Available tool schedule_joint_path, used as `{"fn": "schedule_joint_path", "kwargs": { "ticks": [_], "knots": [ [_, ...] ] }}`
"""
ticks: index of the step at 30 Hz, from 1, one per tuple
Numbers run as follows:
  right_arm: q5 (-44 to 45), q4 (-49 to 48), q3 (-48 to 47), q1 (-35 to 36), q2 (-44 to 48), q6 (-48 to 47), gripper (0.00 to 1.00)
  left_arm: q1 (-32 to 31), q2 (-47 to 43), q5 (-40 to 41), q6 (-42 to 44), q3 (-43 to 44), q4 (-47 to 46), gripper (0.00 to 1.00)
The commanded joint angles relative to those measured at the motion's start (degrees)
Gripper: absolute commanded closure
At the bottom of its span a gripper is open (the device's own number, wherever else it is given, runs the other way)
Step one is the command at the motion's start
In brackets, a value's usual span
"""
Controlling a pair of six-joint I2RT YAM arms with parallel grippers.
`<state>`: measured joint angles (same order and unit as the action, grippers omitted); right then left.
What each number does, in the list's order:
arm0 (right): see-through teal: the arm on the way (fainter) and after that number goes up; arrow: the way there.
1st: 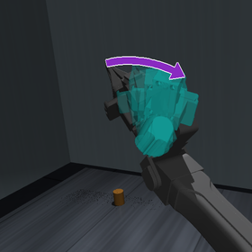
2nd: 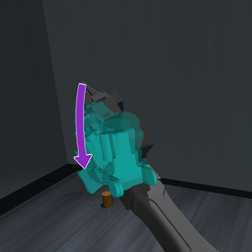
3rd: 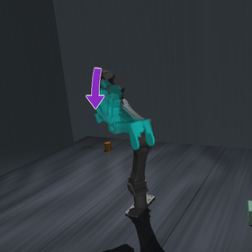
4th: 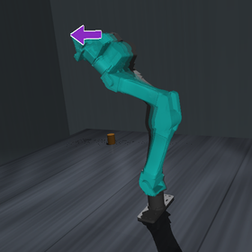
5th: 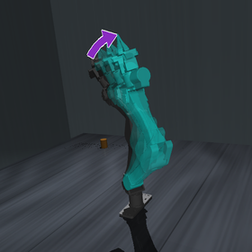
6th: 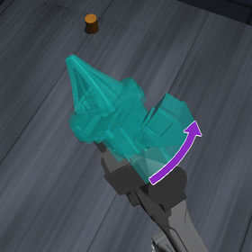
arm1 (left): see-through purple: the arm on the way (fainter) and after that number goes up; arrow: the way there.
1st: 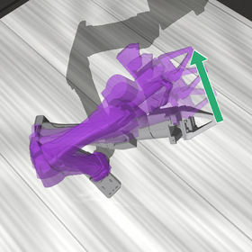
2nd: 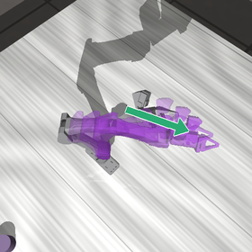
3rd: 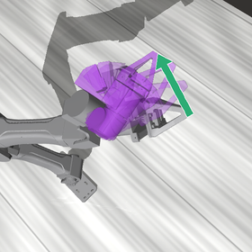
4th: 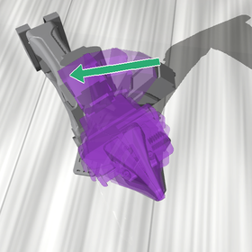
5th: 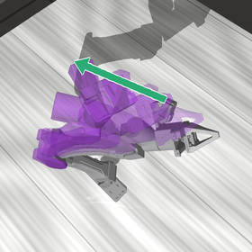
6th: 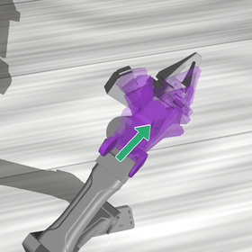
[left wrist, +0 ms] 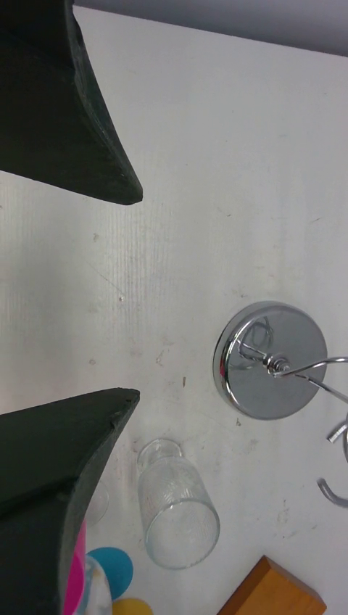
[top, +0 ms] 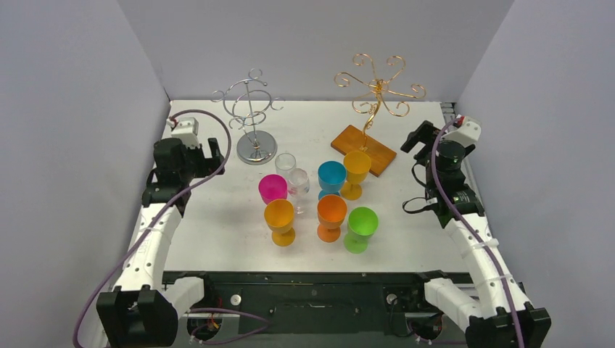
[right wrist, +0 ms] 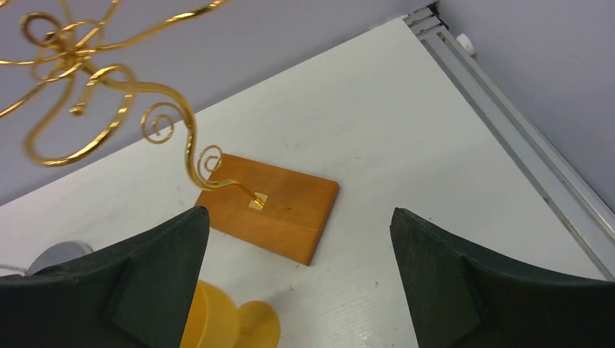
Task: Place the wine glass upside down on the wine glass rack
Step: Pick up the wine glass at the center of the board.
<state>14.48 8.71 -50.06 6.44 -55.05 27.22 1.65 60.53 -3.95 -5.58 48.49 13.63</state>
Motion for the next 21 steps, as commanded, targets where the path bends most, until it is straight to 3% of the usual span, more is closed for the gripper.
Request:
{"fn": "schedule_joint_path", "kwargs": {
  "ticks": [1,5,10,16,21],
  "knots": [
    [8.74,10.44,-5.50,8.04,3.48,-3.72,0.10,0.35,0.04,-4.85,-0.80,10.46,14.91,0.04],
    [19.18,16.35,-9.27,20.05,2.83,-6.42,0.10,0.37,1.10,-9.30,-0.01,16.57,21.09,0.04],
    [18.48,22.20,-19.19,26.41,-1.69,-7.92,0.10,0.04,3.29,-14.87,1.49,21.75,25.29,0.04],
    [23.22,30.52,-30.23,39.43,-12.46,-10.46,0.12,-2.49,6.19,-14.90,2.85,24.38,25.94,0.04],
    [20.72,34.63,-40.88,38.35,-18.18,-11.30,0.17,-3.76,11.37,-14.11,1.78,30.34,25.92,0.04]
  ]
}}
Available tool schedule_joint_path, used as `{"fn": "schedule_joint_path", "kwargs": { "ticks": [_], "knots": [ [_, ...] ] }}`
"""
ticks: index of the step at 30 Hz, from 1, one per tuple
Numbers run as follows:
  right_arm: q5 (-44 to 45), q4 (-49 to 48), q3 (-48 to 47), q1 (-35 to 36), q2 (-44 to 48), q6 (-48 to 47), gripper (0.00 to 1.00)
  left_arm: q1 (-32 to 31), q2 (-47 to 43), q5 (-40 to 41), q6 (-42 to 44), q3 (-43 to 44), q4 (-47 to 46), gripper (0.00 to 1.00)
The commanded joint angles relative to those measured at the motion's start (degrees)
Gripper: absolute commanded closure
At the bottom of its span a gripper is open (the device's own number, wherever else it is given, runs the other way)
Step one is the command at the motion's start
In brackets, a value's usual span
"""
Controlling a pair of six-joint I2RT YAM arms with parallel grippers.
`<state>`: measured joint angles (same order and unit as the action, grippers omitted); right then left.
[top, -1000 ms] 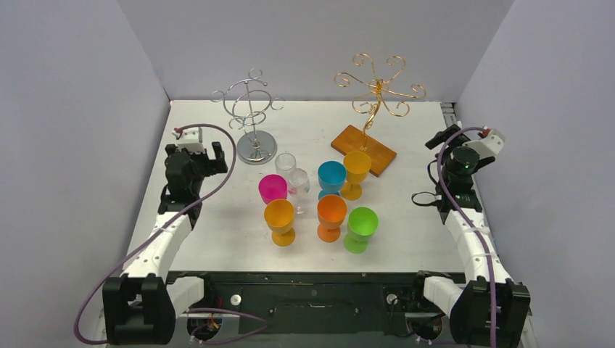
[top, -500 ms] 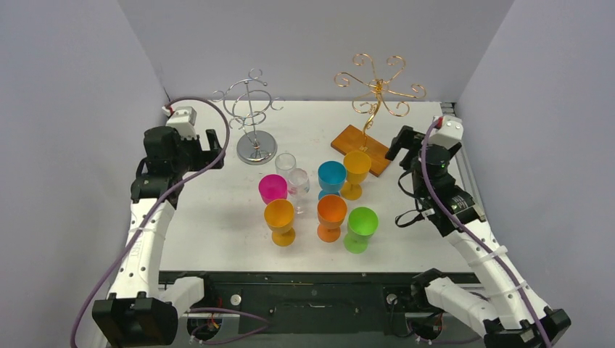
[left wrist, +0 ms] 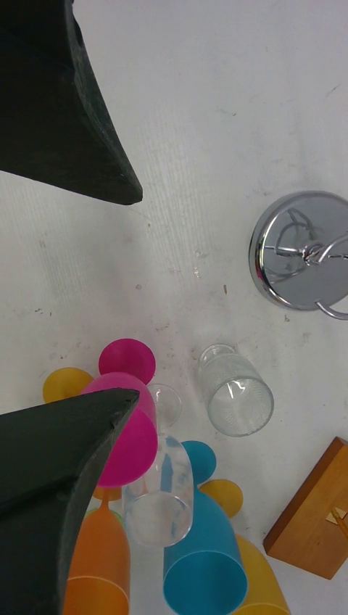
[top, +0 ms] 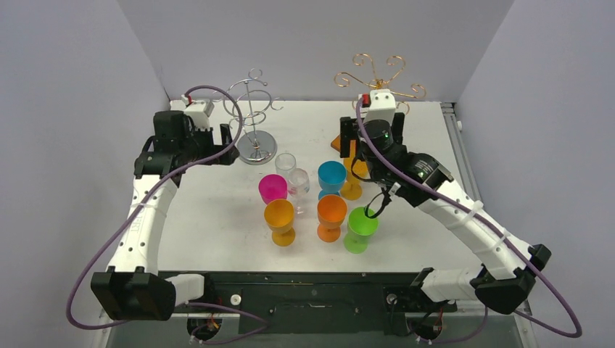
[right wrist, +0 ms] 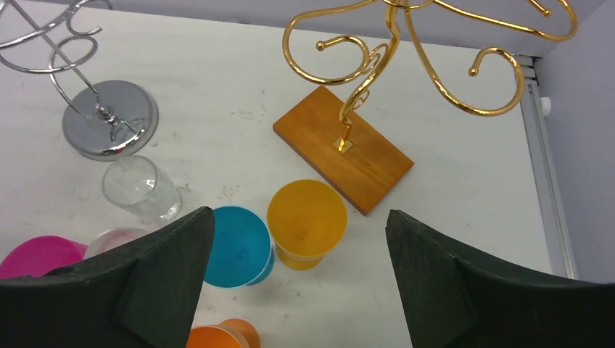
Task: Place the wine glass upside down on the wine glass rack
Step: Pick up the wine glass at the center of the board.
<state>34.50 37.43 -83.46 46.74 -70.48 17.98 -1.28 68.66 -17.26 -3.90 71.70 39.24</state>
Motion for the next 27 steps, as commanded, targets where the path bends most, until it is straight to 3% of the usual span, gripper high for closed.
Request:
{"fn": "schedule_joint_path", "kwargs": {
  "ticks": [1,4,8,13,16,21,27],
  "knots": [
    [-0.35,7.15,-10.14,-2.43,-3.98,-2.33,0.18,-1.06,4.78,-1.50,-0.23,9.18,1.32,0.04],
    [-2.75,11.26,-16.26,-2.16,-8.53,-3.56,0.21,-2.33,7.48,-2.45,-0.45,12.37,2.80,0.03],
    [-2.75,14.20,-20.50,-2.24,-12.12,-4.20,0.22,-3.38,7.85,-0.10,-1.03,10.53,0.80,0.00],
    [-8.90,18.29,-29.47,-5.01,-17.24,-4.75,0.28,-3.71,9.99,-3.65,-1.69,12.70,3.74,0.11],
    [-4.78,22.52,-37.35,-3.63,-22.35,-6.32,0.29,-4.29,9.93,-4.71,-2.15,13.02,4.09,0.18],
    [-11.55,19.39,-40.34,-12.37,-22.99,-3.94,0.28,-4.43,9.89,-2.71,-2.67,11.86,3.41,0.29],
    [-11.24,22.11,-44.34,-4.33,-30.56,-7.27,0.27,-4.45,11.95,-3.90,-1.99,12.35,5.16,0.36]
  ]
}}
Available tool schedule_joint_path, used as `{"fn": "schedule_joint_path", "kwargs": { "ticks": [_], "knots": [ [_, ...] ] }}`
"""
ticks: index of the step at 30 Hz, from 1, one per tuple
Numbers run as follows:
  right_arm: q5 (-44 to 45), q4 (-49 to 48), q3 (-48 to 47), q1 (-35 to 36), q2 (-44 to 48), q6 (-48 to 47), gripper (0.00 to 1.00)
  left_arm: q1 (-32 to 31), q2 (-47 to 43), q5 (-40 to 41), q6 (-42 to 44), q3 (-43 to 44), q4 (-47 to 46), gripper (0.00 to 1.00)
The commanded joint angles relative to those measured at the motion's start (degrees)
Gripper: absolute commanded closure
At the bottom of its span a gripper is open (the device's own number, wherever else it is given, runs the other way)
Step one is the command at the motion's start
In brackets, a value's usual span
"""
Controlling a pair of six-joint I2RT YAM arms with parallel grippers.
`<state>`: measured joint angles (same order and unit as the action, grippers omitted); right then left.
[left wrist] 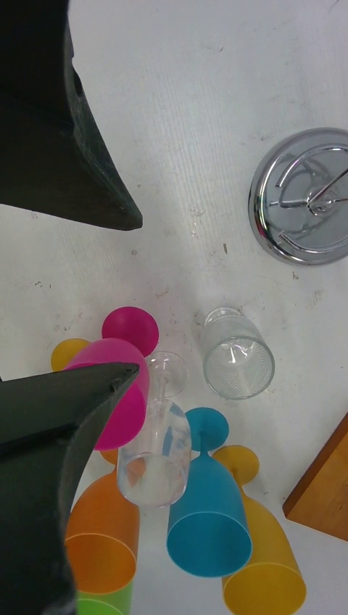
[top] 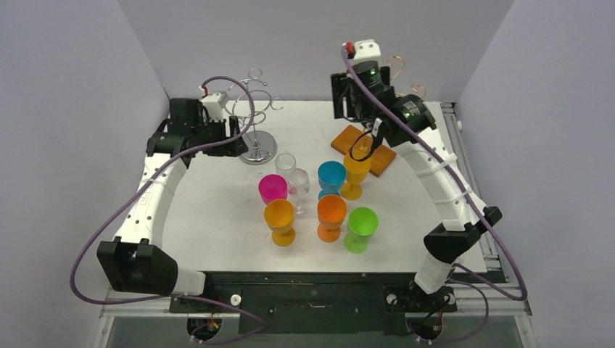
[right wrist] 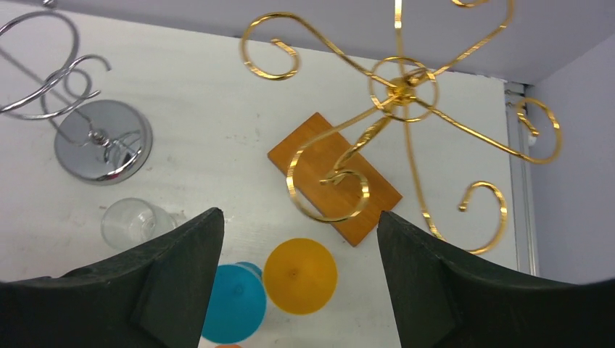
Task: Place the wine glass upside down on the wine glass rack
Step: Pick up the wine glass at the center of the board.
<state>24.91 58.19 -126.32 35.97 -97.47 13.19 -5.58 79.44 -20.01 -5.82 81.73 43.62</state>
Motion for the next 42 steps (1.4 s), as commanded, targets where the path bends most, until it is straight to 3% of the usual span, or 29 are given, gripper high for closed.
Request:
{"fn": "schedule_joint_path", "kwargs": {
  "ticks": [1,9,20,27,37,42],
  "knots": [
    [-2.69,1.42,-1.54,7.09,-5.05,-2.30,0.27,-0.21,1.30,-1.14,-0.06,2.11,0.91,0.37],
    [-7.92,-2.01,-3.81,9.27,-14.08,-1.43,0.28,-0.19,0.51,-0.51,-0.99,2.12,1.52,0.39],
    [-19.54,-6.88,-4.68,7.24,-25.62,0.35,0.33,-0.04,0.87,2.41,0.20,4.71,4.41,0.40],
    [-22.52,-9.15,-4.27,7.18,-30.26,0.68,0.36,0.16,0.68,2.96,0.71,6.01,5.90,0.39],
    [-24.09,-10.35,-3.50,6.86,-35.40,1.19,0.46,0.21,-0.04,3.19,0.99,6.24,6.30,0.38],
    [-24.47,-10.29,-4.17,6.68,-38.49,1.56,0.56,0.22,-0.25,3.56,1.17,6.20,6.56,0.35]
  ]
}}
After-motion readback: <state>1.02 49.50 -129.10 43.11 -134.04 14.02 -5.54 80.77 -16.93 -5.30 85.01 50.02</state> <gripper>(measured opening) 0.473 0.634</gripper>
